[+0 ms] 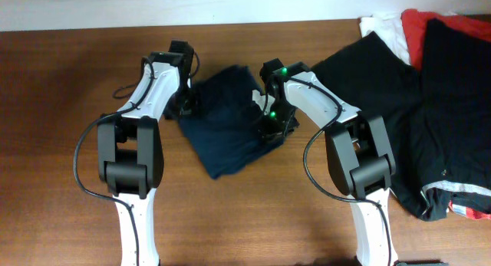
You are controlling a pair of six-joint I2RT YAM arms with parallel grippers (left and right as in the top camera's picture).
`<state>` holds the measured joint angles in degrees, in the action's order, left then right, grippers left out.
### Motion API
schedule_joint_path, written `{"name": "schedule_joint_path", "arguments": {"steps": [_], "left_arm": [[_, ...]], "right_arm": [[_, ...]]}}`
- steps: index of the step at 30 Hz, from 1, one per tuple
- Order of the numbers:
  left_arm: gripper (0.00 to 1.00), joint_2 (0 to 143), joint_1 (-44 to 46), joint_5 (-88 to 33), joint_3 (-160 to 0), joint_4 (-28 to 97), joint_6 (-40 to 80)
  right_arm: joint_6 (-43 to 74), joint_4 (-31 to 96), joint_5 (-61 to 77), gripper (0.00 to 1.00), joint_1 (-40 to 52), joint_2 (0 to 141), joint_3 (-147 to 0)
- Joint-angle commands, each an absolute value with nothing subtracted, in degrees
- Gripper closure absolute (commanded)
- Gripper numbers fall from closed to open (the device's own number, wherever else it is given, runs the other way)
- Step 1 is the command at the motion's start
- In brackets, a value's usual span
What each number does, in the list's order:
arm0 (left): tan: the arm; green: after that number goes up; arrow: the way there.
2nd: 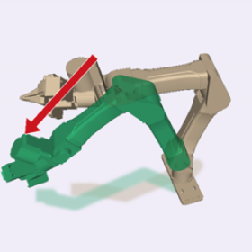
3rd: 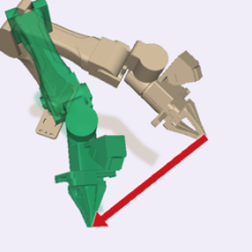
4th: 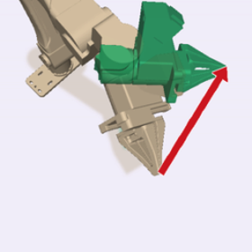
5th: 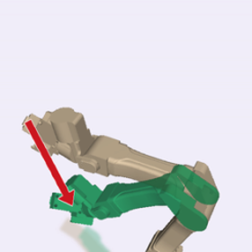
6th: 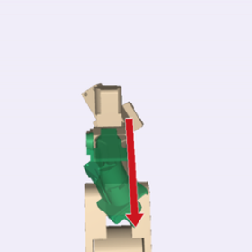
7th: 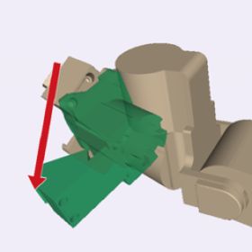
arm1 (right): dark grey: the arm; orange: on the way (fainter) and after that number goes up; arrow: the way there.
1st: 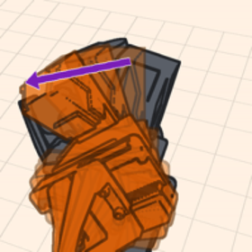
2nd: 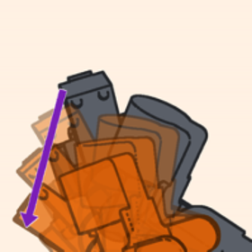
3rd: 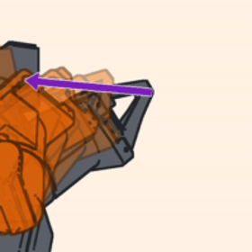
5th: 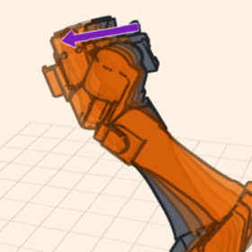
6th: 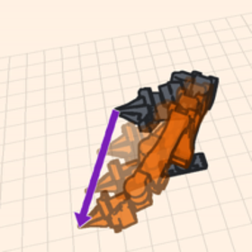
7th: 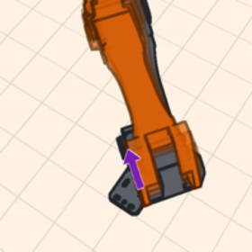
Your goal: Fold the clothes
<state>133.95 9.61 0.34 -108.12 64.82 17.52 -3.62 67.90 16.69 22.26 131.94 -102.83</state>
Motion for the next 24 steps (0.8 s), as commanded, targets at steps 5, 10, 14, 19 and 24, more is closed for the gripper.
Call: {"name": "schedule_joint_path", "arguments": {"steps": [5,10,14,19,24], "left_arm": [[0.4,130.5,11.0,-7.7,-107.9,85.7,17.0],[0.02,121.8,10.3,-7.5,-113.1,73.3,14.0],[0.01,124.2,9.8,-7.8,-112.6,64.1,-4.7],[0.01,131.5,9.1,-13.1,-112.6,62.1,-12.8],[0.03,137.7,9.1,-15.5,-112.6,63.4,-9.5]], "right_arm": [[-1.0,70.9,-3.5,0.63,15.3,131.5,-107.8],[-1.0,76.9,-3.5,0.63,13.7,128.7,-120.2],[-1.0,79.2,-3.2,0.6,11.6,125.1,-123.1],[-1.0,80.6,-1.9,0.6,9.8,124.8,-123.1],[-1.0,81.7,-2.0,0.59,7.5,124.7,-123.1]]}}
